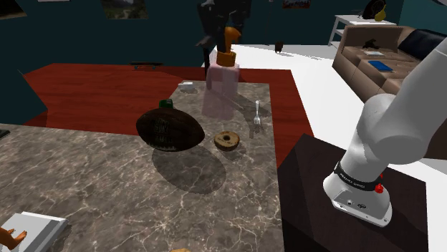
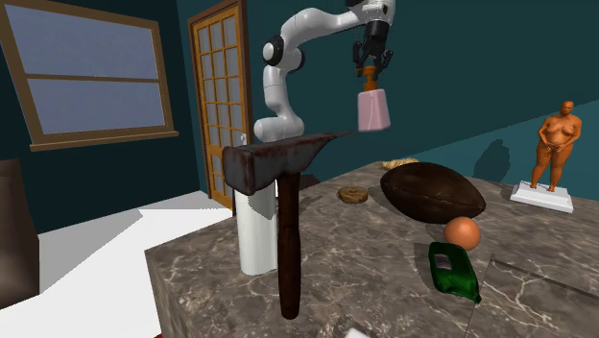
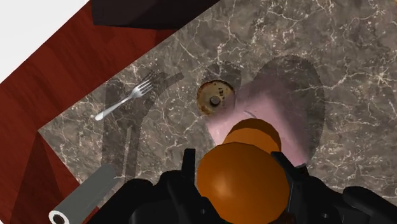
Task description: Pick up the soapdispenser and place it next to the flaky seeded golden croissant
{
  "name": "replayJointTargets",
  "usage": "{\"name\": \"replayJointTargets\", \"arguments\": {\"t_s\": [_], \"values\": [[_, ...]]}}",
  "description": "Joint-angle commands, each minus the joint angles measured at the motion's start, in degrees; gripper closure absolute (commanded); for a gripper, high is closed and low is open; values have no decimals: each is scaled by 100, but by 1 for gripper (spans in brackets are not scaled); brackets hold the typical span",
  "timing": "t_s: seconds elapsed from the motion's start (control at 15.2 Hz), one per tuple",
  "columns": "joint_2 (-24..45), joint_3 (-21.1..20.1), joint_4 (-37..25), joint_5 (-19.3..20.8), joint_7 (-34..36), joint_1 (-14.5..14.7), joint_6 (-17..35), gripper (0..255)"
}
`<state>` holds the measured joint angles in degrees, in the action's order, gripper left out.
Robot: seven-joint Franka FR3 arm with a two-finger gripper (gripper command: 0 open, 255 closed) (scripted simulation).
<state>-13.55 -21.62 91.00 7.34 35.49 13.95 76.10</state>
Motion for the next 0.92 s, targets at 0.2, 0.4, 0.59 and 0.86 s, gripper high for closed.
{"name": "replayJointTargets", "arguments": {"t_s": [0.2,0.4,0.59,0.86], "values": [[-153,-425,254,-197,704,256,11,255],[-167,-704,331,-302,1141,402,23,255],[-117,-1008,348,-386,1596,540,34,255],[60,-1449,274,-447,2242,723,49,255]]}}
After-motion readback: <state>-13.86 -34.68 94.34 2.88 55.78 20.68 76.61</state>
